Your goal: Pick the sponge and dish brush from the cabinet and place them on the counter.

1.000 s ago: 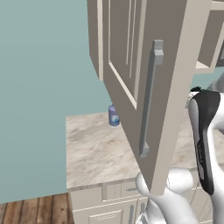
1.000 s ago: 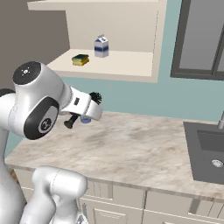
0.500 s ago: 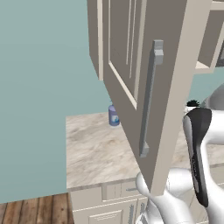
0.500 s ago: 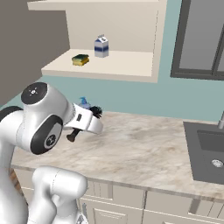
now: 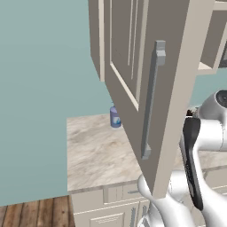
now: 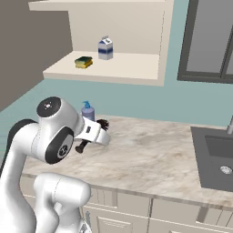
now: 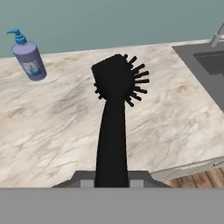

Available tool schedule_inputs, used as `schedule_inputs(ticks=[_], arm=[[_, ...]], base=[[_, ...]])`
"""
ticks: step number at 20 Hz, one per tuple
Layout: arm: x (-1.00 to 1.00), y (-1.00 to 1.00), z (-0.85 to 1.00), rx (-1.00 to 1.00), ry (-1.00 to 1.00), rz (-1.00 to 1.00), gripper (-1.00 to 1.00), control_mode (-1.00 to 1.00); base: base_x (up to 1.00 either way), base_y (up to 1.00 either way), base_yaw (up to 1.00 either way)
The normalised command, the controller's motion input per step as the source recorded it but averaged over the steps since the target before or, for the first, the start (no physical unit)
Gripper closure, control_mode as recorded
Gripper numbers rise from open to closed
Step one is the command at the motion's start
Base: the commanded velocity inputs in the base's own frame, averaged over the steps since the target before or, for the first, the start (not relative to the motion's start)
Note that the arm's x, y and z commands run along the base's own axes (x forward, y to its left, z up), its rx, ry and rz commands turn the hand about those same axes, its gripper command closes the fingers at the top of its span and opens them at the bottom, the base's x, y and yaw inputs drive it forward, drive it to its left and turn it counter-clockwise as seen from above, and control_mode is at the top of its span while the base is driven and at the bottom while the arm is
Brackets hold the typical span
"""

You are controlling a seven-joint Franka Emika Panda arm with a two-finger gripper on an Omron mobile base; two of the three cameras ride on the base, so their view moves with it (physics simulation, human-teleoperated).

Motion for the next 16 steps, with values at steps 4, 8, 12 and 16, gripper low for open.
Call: schedule_inputs(ticks=[4, 8, 12, 16], arm=[[0.33, 0.0, -0.53, 0.0, 0.0, 0.0, 1.0, -1.0], [0.35, 0.0, -0.54, 0.0, 0.01, 0.0, 1.0, -1.0], [0.4, 0.0, -0.51, 0.0, 0.01, 0.0, 1.0, -1.0], [0.39, 0.0, -0.51, 0.0, 0.01, 0.0, 1.0, -1.0]], base=[[0.0, 0.0, 0.0], [0.0, 0.0, 0.0], [0.0, 0.0, 0.0], [0.0, 0.0, 0.0]])
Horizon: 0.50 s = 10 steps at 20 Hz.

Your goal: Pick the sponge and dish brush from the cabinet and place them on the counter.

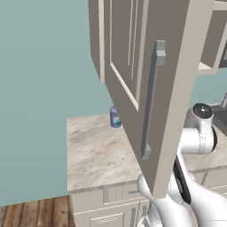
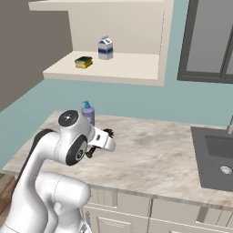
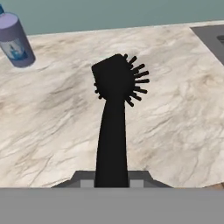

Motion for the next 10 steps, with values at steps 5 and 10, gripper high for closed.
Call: schedule_inputs(ticks=[5, 10], arm=[[0.35, 0.0, -0.5, 0.0, 0.01, 0.0, 1.0, -1.0], [0.31, 0.0, -0.42, 0.0, 0.01, 0.0, 1.0, -1.0]], base=[[0.0, 0.0, 0.0], [0.0, 0.0, 0.0]])
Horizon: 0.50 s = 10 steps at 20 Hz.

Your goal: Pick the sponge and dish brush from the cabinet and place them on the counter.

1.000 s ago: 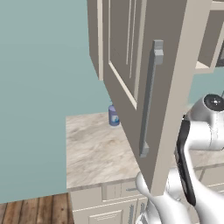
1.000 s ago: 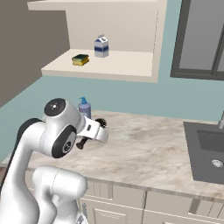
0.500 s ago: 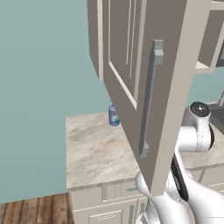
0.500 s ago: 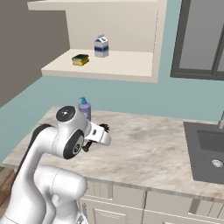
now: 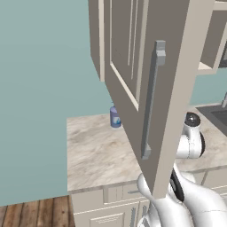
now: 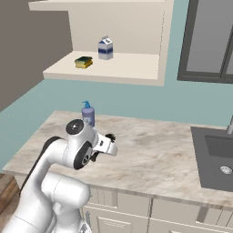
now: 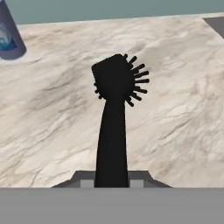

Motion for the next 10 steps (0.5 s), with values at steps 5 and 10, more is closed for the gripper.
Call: schedule_inputs(ticks=[5, 10], arm=[[0.42, -0.01, -0.46, 0.0, 0.0, 0.0, 1.0, -1.0], [0.32, -0.02, -0.32, 0.0, 0.03, 0.0, 1.0, -1.0]], base=[[0.0, 0.0, 0.0], [0.0, 0.0, 0.0]])
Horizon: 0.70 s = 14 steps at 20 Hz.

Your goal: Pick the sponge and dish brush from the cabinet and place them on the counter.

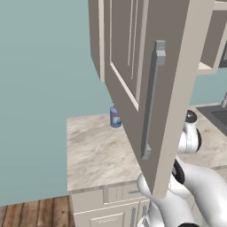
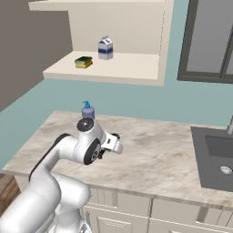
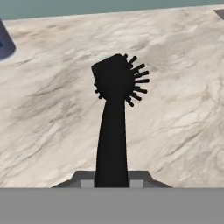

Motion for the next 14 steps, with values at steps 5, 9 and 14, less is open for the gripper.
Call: schedule_inputs(ticks=[5, 9, 14], arm=[[0.15, 0.0, -0.3, 0.0, 0.05, 0.0, 1.0, -1.0], [0.17, -0.01, -0.38, 0.0, 0.04, 0.0, 1.0, -1.0], [0.16, -0.01, -0.38, 0.0, 0.03, 0.0, 1.0, -1.0]], base=[[0.0, 0.0, 0.0], [0.0, 0.0, 0.0], [0.0, 0.0, 0.0]])
